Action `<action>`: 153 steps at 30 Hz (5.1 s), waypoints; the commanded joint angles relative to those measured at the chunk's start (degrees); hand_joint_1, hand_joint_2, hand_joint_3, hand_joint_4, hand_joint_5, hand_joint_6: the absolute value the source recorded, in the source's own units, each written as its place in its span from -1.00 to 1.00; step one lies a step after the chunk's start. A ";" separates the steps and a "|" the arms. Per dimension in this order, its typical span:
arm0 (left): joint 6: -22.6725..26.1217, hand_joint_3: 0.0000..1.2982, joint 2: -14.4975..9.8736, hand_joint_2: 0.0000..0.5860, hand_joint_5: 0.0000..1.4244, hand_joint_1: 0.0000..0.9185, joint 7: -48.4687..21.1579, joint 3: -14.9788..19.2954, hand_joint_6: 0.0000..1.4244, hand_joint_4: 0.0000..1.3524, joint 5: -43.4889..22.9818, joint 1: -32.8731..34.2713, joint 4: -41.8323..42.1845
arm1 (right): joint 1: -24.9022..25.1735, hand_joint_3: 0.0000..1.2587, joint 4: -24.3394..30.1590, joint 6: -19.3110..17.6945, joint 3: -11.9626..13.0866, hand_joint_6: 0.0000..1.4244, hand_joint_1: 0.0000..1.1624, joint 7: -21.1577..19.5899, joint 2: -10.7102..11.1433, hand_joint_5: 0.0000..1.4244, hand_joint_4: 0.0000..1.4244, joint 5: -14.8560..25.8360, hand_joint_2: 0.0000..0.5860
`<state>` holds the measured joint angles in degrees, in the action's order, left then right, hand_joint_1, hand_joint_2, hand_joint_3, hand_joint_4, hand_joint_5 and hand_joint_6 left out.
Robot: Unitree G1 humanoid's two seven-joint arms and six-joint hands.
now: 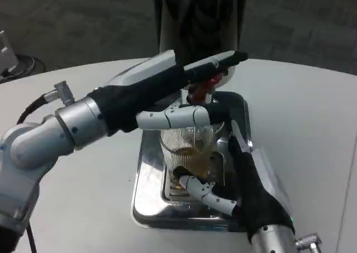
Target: Grasp the cup under the faucet to collect the drink, then remove the cup.
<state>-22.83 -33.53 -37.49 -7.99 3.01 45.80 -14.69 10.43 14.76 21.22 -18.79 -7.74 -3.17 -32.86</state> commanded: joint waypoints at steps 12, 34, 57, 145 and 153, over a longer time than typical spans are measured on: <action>2.04 -0.88 -1.08 -0.68 -0.88 -1.00 -2.38 -1.91 -0.67 -1.00 3.28 -0.16 -1.72 | 5.50 -1.00 -6.46 -2.29 0.32 -0.93 0.11 -2.80 -2.15 -0.96 -1.00 3.90 -0.27; 0.18 -0.87 -0.39 -0.69 -0.88 -1.00 -2.01 -3.89 -0.67 -1.00 3.86 3.58 -7.34 | 10.71 -1.00 -13.89 -6.20 2.88 -0.92 0.11 -3.20 -1.95 -0.95 -0.98 6.88 -0.27; -2.95 -0.86 0.71 -0.70 -0.88 -1.00 -1.30 -5.50 -0.67 -1.00 4.64 6.38 -14.42 | 11.53 -1.00 -17.90 -10.73 5.88 -0.92 0.11 -4.21 -1.40 -0.95 -1.00 9.85 -0.29; -1.60 -0.66 0.13 -0.62 -0.70 -1.00 -6.76 0.13 -0.51 -0.78 -2.13 3.30 -3.74 | 9.98 -0.87 -22.29 -14.35 3.08 -0.82 0.10 -11.44 -4.31 -0.71 -0.78 8.75 -0.28; -1.38 -0.66 -0.11 -0.62 -0.70 -1.00 -6.89 0.21 -0.51 -0.78 -1.97 3.38 -3.91 | 9.93 -0.91 -23.30 -13.85 2.55 -0.84 0.10 -12.37 -4.59 -0.71 -0.80 8.83 -0.28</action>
<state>-24.44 -32.81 -42.73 -7.49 0.48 50.29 -19.16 21.51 -7.84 6.90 -15.93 -19.11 -5.89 -23.62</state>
